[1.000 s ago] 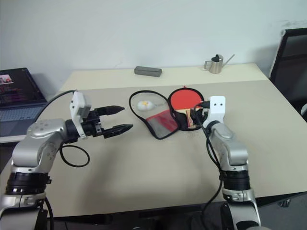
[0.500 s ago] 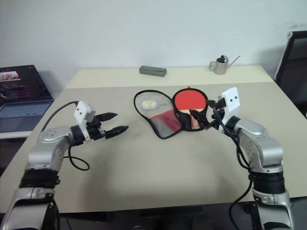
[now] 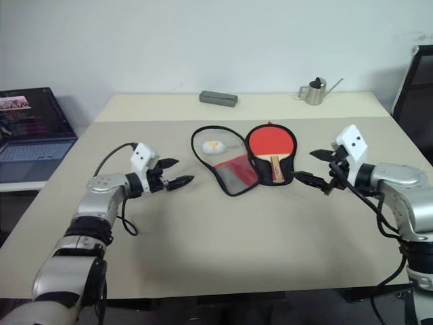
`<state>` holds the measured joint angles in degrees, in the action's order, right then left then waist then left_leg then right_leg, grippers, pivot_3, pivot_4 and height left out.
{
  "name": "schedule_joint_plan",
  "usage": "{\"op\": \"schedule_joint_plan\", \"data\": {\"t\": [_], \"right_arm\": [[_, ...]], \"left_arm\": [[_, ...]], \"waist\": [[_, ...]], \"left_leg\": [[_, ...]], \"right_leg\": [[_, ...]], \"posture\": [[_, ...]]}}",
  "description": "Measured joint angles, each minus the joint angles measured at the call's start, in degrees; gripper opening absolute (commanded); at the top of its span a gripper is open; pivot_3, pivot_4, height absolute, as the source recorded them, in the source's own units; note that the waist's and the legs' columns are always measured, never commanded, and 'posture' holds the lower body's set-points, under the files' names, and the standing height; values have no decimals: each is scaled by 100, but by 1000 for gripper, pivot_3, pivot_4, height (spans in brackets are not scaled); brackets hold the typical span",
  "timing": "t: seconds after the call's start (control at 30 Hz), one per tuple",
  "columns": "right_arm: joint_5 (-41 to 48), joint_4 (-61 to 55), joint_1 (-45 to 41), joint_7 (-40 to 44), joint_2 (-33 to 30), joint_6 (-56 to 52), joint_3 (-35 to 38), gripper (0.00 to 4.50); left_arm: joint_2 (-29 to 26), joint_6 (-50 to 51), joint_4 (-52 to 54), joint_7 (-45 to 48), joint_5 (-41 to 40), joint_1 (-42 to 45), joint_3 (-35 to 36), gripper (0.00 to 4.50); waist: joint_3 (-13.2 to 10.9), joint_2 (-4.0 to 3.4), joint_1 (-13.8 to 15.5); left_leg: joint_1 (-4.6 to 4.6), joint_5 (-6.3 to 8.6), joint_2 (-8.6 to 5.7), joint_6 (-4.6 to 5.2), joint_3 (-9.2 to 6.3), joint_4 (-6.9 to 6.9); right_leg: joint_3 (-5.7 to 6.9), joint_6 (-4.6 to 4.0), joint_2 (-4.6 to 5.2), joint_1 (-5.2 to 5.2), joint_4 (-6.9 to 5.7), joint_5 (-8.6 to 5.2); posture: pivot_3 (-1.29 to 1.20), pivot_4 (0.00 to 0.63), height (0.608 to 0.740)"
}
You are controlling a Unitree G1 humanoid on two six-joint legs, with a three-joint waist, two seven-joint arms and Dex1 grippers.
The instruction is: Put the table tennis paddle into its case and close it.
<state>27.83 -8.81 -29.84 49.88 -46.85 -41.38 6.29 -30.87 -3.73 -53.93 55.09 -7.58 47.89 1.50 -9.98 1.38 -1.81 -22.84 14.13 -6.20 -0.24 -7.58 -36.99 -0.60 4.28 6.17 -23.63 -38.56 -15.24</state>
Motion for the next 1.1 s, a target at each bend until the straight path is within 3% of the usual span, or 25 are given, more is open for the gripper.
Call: {"op": "schedule_joint_plan", "data": {"t": [0.47,1.1], "right_arm": [[51,-165,139,-121,12,2,171,4449],[289,-836,659,-570,14,-168,605,4449]], "left_arm": [[520,-669,-1590,-654,667,715,-103,4500],[1125,-676,-2121,-1082,916,1416,11,4500]], "waist": [[-17,30,12],[-21,36,15]], "left_leg": [[-5,-1,-2,-1,0,-2],[-7,-1,-3,-2,1,-7]], "right_leg": [[5,3,3,-1,0,1],[7,4,3,0,-3,2]], "posture": [[0,150,740],[0,150,740]]}}
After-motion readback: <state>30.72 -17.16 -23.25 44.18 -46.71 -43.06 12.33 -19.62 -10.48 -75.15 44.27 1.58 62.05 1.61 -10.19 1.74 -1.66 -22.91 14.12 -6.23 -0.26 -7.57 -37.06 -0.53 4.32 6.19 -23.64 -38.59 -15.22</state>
